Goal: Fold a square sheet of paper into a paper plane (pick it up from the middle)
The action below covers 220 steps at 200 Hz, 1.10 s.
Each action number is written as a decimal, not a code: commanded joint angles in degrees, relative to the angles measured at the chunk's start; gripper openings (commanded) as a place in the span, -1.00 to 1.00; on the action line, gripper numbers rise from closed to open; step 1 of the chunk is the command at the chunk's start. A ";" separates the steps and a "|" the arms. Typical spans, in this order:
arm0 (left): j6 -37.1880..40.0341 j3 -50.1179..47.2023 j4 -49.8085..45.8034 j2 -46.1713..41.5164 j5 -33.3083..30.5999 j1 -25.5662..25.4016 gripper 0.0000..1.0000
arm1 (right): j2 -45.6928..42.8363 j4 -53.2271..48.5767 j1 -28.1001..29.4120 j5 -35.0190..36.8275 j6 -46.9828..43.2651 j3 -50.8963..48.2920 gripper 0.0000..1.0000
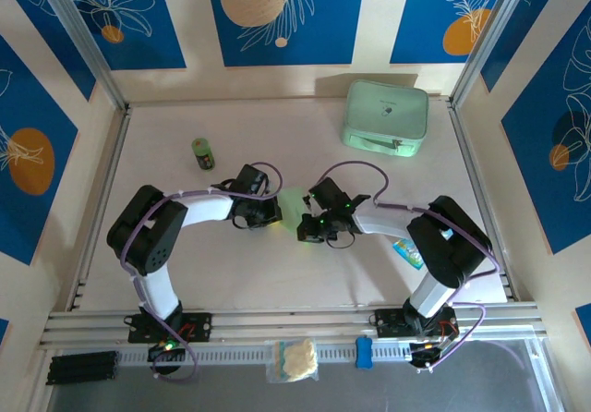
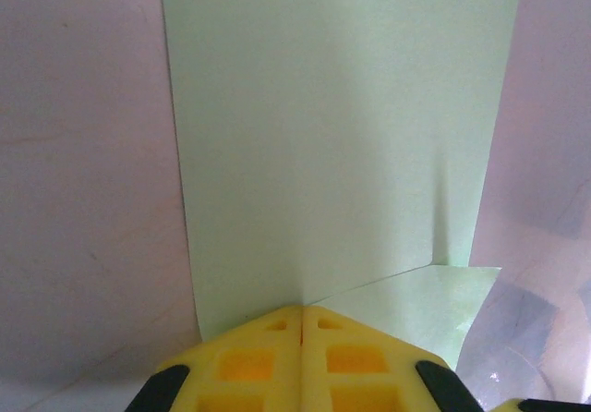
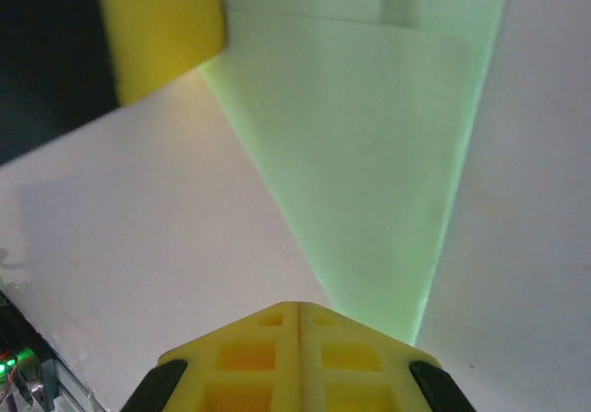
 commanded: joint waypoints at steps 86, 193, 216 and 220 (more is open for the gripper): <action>-0.81 -1.34 -6.15 3.75 -6.52 -0.10 -0.92 | 3.19 1.55 -0.32 -0.74 -2.07 -3.12 -1.00; -6.33 2.47 -0.94 -4.02 2.05 0.00 -0.45 | -21.36 -3.51 -6.29 2.74 -0.86 -6.03 -0.57; -8.65 0.17 -0.61 -8.24 -0.35 0.75 -0.22 | -17.75 -3.19 -5.94 2.51 0.26 -3.13 -0.48; -8.99 -0.39 -0.59 -9.05 -0.77 0.96 -0.19 | -16.89 -2.91 -5.78 2.39 0.64 -2.68 -0.47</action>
